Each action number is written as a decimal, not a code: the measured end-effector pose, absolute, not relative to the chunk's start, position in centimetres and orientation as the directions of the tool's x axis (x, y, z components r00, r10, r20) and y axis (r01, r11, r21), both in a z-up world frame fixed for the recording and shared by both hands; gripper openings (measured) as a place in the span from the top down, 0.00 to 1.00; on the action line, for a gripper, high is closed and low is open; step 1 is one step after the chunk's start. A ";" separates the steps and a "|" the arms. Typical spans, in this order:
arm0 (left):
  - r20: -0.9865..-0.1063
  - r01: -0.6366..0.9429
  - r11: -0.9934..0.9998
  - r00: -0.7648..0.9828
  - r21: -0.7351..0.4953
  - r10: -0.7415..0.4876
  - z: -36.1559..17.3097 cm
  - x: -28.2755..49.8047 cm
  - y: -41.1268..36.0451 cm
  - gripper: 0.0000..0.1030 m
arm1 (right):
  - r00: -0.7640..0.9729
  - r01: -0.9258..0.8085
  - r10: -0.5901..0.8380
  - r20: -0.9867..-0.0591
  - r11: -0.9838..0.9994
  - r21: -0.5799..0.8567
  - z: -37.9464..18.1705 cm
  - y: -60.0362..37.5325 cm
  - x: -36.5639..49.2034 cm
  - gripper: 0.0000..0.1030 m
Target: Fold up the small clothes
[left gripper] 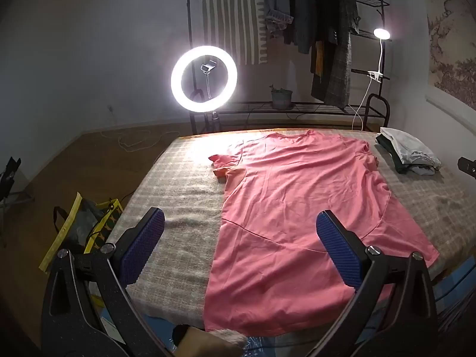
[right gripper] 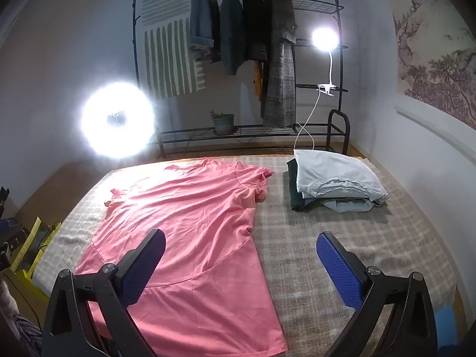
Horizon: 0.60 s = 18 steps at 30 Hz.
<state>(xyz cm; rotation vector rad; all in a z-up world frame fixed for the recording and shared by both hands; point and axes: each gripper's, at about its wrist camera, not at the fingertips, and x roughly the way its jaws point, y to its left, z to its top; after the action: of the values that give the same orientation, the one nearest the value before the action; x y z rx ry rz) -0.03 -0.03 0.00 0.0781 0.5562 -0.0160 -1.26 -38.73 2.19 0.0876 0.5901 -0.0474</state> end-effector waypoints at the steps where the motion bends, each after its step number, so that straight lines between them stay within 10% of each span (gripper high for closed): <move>1: -0.529 0.036 0.997 0.849 0.068 0.006 0.0 0.0 0.0 0.00 | 0.828 0.069 -0.016 -0.560 0.995 0.074 2.2 -38.7 -1.2 0.01; 18: -0.532 0.035 0.998 0.847 0.046 -0.005 0.7 0.1 -0.1 0.00 | 0.833 0.066 -0.012 -0.554 0.995 0.078 2.2 -38.6 -1.2 0.01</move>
<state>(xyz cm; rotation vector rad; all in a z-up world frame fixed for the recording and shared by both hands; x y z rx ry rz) 0.11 -0.14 0.66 0.0541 0.5603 -0.0209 -1.24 -38.60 2.21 0.0955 0.5859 -0.0417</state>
